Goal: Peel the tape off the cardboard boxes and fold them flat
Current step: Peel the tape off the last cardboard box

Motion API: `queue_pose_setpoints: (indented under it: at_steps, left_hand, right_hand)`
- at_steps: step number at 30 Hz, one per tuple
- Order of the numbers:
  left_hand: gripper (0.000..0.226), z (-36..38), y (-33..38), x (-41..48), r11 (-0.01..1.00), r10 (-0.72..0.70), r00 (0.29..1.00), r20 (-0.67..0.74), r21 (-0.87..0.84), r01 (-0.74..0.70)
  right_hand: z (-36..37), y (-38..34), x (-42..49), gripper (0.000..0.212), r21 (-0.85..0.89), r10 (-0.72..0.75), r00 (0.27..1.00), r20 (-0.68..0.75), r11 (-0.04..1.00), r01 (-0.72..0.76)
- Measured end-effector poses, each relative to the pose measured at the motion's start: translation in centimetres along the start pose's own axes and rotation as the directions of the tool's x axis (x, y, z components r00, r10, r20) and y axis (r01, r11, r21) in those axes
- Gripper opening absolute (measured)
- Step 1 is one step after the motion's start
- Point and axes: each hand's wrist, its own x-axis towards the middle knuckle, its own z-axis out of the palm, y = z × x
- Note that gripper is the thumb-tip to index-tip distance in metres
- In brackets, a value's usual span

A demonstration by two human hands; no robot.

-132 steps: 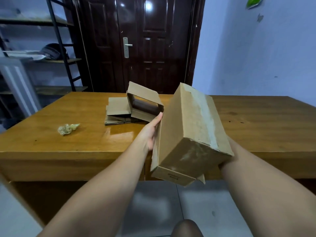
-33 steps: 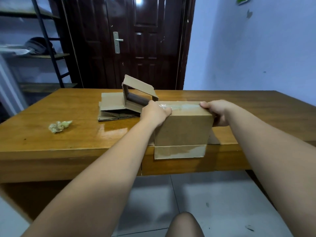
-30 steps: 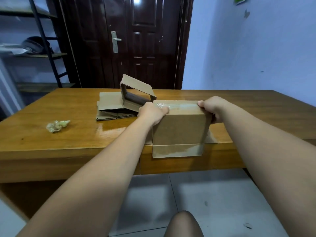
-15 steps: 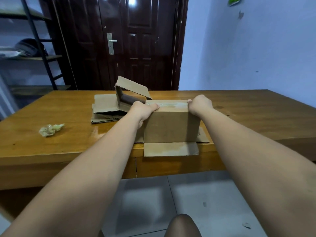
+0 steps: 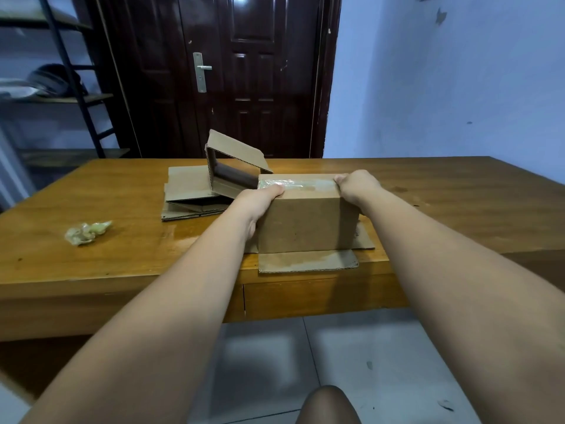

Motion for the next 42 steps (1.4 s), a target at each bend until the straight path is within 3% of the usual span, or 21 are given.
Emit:
queue_pose_setpoints:
  at_steps: [8,13,19,23,26,29,32,35,38,42]
  left_hand:
    - [0.061,0.1,-0.2,0.1,0.998,0.059,0.994,-0.088,0.006,-0.059]
    - [0.058,0.1,-0.2,0.1,1.0,0.02,0.999,-0.035,-0.003,-0.02]
    - [0.062,0.0,-0.2,0.4,0.998,0.06,0.995,-0.076,0.035,-0.058]
    - [0.063,0.0,-0.2,0.6,0.997,0.061,0.994,-0.087,0.048,-0.057]
    - [0.077,0.2,-0.3,1.0,0.988,0.106,0.978,-0.179,0.133,-0.083]
    - [0.07,0.3,0.1,1.0,0.89,0.312,0.924,-0.221,0.409,-0.202]
    - [0.055,0.6,0.3,1.2,0.793,0.45,0.886,-0.109,0.506,-0.34]
    - [0.037,1.1,0.3,0.8,0.697,0.513,0.858,-0.019,0.594,-0.403]
    - [0.033,2.1,1.4,-0.1,0.464,0.564,0.823,0.064,0.8,-0.38]
    - [0.025,4.7,2.5,-0.8,0.357,0.567,0.807,0.166,0.833,-0.423]
  right_hand:
    - [0.1,0.0,-0.2,0.039,0.102,0.013,1.0,0.026,0.995,-0.015]
    - [0.1,0.0,-0.2,0.05,0.159,0.045,0.999,0.003,0.986,-0.045]
    - [0.1,0.0,0.1,0.053,0.202,0.088,0.996,0.0,0.976,-0.087]
    - [0.1,0.1,0.0,0.044,0.253,0.118,0.993,0.016,0.96,-0.118]
    - [0.0,0.1,-0.2,0.039,0.276,0.105,0.994,0.029,0.955,-0.109]
    - [0.0,0.2,-0.3,0.038,0.366,0.124,0.992,0.024,0.922,-0.124]
    - [0.2,0.2,-0.4,0.036,0.473,0.173,0.985,0.007,0.867,-0.156]
    - [0.4,0.2,-0.4,0.009,0.528,0.197,0.978,-0.066,0.839,-0.133]
    - [0.5,0.2,-0.5,0.038,0.558,0.218,0.972,-0.088,0.819,-0.133]
    - [0.7,0.2,-0.3,0.025,0.552,0.248,0.961,-0.123,0.822,-0.142]
